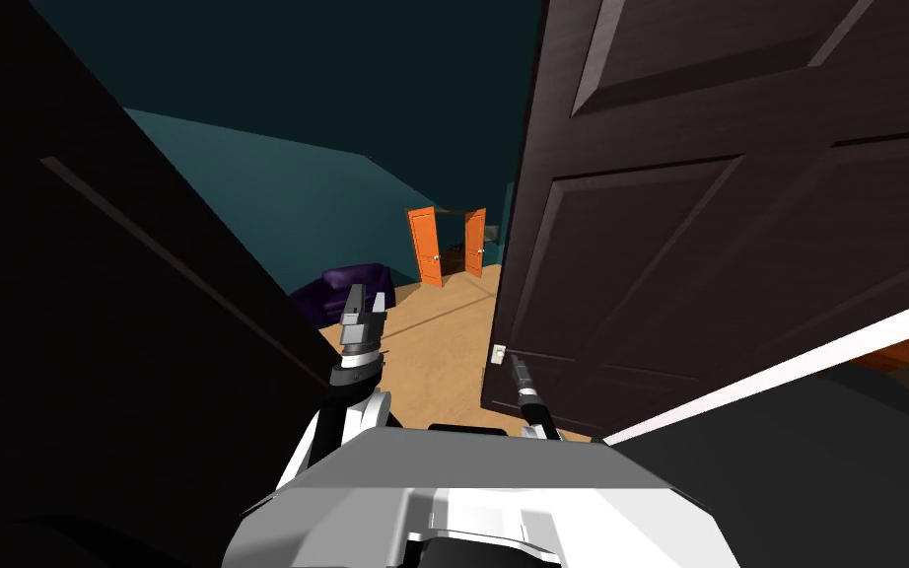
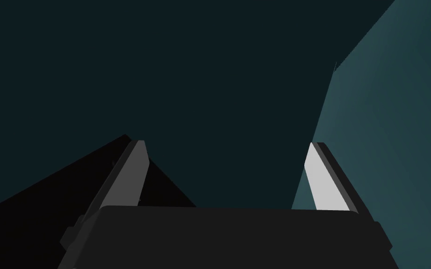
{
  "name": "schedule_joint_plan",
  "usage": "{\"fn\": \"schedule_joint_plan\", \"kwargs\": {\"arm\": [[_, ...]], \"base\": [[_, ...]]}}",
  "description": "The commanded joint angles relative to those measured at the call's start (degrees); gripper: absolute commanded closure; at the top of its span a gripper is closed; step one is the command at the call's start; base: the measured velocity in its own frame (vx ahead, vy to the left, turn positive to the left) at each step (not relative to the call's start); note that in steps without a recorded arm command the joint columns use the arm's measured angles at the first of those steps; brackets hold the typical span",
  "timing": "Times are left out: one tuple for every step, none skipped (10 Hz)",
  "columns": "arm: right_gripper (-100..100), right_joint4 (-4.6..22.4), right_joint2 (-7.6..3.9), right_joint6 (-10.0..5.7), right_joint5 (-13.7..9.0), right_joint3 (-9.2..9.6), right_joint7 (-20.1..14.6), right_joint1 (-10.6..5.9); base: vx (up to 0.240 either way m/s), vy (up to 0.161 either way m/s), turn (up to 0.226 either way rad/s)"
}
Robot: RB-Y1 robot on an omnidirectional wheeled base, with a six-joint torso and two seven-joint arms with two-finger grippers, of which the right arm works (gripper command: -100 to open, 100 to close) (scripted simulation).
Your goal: Push the door open
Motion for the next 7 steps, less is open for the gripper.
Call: {"fn": "schedule_joint_plan", "kwargs": {"arm": [[-100,1.7,0.09,-0.36,0.1,0.23,0.0,-1.37],[-100,3.2,0.26,-0.55,0.1,0.40,0.0,-2.64],[-100,4.9,0.61,-0.78,0.2,0.59,0.1,-4.10],[-100,5.5,0.78,-0.86,0.2,0.65,0.1,-4.61],[-100,6.7,1.16,-1.03,0.3,0.79,0.1,-5.66],[-100,7.3,1.38,-1.11,0.3,0.86,0.1,-6.20],[-100,9.2,2.19,-1.36,0.4,1.06,0.2,-7.79]], "base": [[-0.092,-0.047,-0.109],[-0.122,-0.059,-0.122],[-0.156,-0.060,-0.244],[-0.154,-0.029,-0.126],[-0.113,-0.014,-0.129],[-0.076,-0.003,-0.122],[-0.098,0.001,-0.189]]}}
